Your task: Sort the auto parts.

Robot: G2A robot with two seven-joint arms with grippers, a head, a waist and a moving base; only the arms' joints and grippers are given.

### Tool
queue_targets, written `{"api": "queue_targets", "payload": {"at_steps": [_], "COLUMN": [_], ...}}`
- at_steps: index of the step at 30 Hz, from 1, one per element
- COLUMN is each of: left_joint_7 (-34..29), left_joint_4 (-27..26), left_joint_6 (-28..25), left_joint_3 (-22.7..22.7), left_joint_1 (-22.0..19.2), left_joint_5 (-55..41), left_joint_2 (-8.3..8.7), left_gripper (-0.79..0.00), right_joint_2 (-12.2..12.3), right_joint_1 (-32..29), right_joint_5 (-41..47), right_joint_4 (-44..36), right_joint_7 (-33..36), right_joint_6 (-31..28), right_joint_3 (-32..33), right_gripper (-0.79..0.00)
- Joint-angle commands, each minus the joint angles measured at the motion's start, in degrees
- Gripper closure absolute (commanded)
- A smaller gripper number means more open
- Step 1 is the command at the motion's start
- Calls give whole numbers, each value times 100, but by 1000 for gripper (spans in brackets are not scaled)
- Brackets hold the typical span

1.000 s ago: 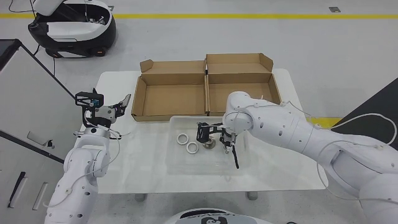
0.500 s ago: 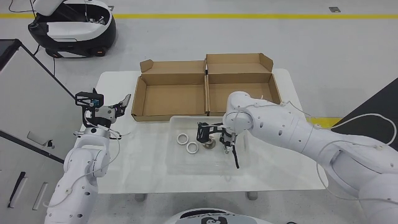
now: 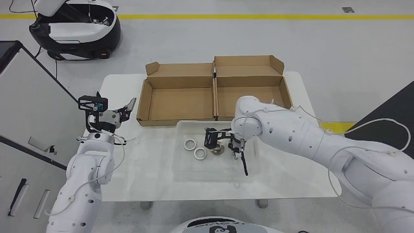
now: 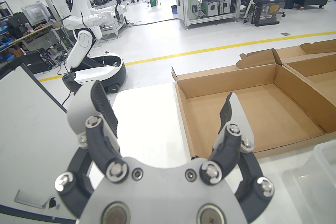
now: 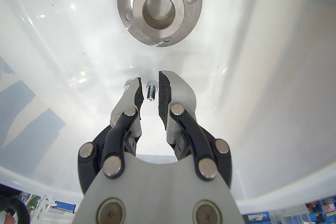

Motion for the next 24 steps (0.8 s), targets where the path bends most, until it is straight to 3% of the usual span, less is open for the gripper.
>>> {"api": "queue_targets", "payload": {"at_steps": [1, 12, 13, 14, 15, 24], "left_joint_7": [0, 0, 0, 0, 0, 0], "left_joint_4": [0, 0, 0, 0, 0, 0], "left_joint_6": [0, 0, 0, 0, 0, 0], "left_joint_3": [0, 0, 0, 0, 0, 0], "left_joint_1": [0, 0, 0, 0, 0, 0], "left_joint_5": [0, 0, 0, 0, 0, 0], "left_joint_2": [0, 0, 0, 0, 0, 0], "left_gripper": [-785, -785, -785, -785, -785, -785], "right_joint_2": [-2, -4, -5, -8, -10, -7], "right_joint_1": [8, -5, -7, -9, -9, 101], "right_joint_5": [2, 4, -2, 1, 1, 29], "right_joint_4": [10, 73, 88, 105, 108, 49], "right_joint_7": [0, -13, -20, -24, -26, -28], "right_joint_6": [1, -12, -19, -24, -25, -27], "right_joint_3": [0, 0, 0, 0, 0, 0], "right_gripper": [-169, -132, -114, -12, 0, 0]}}
